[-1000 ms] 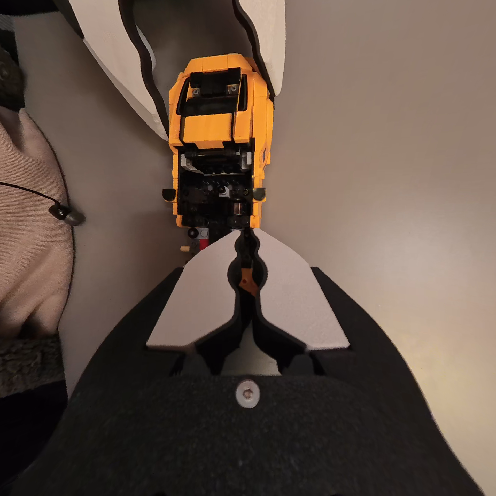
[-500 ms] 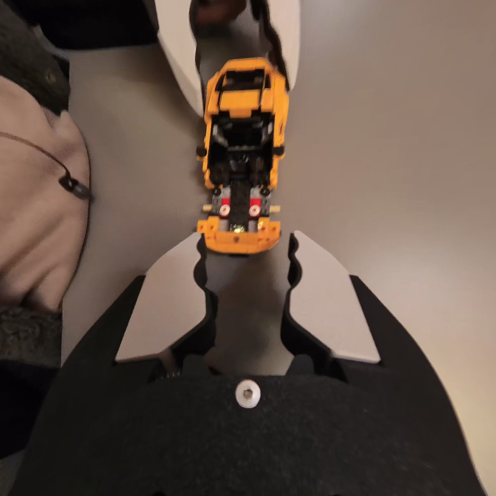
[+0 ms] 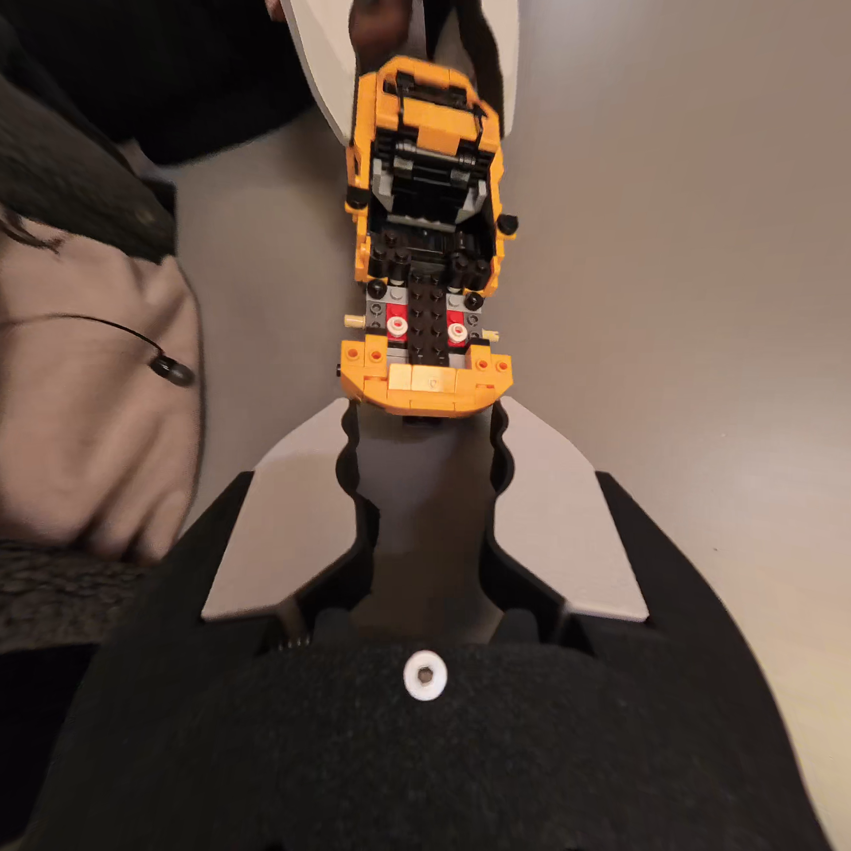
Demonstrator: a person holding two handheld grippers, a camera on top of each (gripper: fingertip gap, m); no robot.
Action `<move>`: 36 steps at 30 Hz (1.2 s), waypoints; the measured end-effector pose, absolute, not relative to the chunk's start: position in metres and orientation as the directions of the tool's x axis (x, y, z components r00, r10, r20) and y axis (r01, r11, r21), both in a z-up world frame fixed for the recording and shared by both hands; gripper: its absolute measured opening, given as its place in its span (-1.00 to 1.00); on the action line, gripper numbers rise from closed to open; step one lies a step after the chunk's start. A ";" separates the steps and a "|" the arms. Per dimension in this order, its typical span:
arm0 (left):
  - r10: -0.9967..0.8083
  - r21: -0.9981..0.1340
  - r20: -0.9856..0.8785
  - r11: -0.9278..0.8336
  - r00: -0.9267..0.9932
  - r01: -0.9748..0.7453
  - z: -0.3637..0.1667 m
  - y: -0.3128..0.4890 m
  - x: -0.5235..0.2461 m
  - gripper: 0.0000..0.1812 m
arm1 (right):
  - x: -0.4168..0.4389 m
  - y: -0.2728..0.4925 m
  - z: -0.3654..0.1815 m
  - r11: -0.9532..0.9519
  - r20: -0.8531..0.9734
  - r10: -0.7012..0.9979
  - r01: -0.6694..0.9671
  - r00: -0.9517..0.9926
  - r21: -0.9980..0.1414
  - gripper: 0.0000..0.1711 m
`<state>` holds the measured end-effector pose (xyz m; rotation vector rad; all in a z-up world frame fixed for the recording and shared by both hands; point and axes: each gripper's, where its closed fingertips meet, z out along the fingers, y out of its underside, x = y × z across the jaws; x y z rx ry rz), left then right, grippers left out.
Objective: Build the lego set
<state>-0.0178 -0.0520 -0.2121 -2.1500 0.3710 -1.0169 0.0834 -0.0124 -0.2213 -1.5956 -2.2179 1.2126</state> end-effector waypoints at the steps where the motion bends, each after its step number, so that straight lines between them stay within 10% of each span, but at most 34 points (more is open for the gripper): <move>1: -0.515 -0.701 0.582 -0.710 0.629 0.067 -0.211 -0.053 -0.018 -0.21 | 0.083 -0.012 -0.216 0.085 -0.336 0.844 0.723 -0.418 -0.686 -0.36; 17: -0.493 -0.645 0.693 -0.750 0.526 0.148 -0.206 -0.057 -0.013 -0.21 | 0.078 -0.004 -0.184 0.012 -0.355 0.838 0.665 -0.415 -0.747 -0.38; 36: -0.625 -0.823 -0.003 -0.442 0.780 -0.357 -0.223 -0.043 -0.030 -0.22 | 0.069 0.012 -0.242 0.335 0.016 0.900 0.668 -0.436 -0.664 -0.26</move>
